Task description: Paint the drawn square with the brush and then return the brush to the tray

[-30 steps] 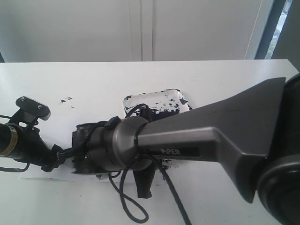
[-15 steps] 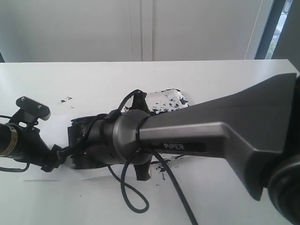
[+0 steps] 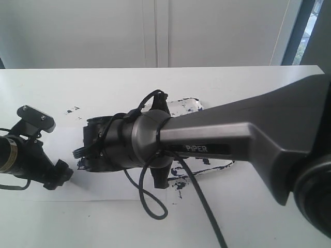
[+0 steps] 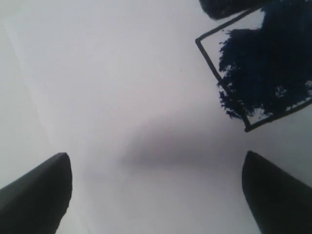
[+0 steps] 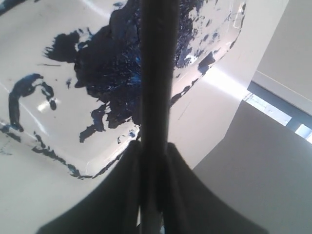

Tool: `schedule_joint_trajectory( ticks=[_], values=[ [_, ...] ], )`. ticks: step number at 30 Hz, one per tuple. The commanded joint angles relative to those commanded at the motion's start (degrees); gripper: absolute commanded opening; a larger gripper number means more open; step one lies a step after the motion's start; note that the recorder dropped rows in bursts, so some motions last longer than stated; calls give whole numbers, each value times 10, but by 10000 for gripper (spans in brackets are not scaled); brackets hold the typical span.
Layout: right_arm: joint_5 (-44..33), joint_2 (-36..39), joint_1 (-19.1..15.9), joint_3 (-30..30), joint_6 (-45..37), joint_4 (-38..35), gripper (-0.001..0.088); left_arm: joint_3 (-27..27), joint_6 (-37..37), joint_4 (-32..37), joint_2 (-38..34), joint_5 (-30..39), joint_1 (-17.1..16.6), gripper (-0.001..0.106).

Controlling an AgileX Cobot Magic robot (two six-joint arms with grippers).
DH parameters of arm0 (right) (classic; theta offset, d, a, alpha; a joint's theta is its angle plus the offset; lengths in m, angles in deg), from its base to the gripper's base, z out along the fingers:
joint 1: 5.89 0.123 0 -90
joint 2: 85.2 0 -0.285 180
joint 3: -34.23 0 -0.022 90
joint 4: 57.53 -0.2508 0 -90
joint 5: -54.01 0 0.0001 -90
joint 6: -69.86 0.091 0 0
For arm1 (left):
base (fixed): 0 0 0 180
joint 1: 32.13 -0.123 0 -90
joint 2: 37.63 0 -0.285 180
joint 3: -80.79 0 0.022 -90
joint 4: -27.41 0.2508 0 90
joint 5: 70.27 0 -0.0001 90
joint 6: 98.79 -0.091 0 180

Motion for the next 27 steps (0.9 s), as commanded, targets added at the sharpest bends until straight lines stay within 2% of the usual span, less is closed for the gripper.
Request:
schedule_joint_trajectory(
  ticks=[7,16,27],
  values=[
    [0,22,1,0,0,-24,0,0,7,0,0,-4,0,942],
    [0,29,1,1,0,-29,0,1,7,0,-54,-15,0,942],
    [0,29,1,14,1,-29,0,1,4,0,-29,-9,0,942]
  ],
)
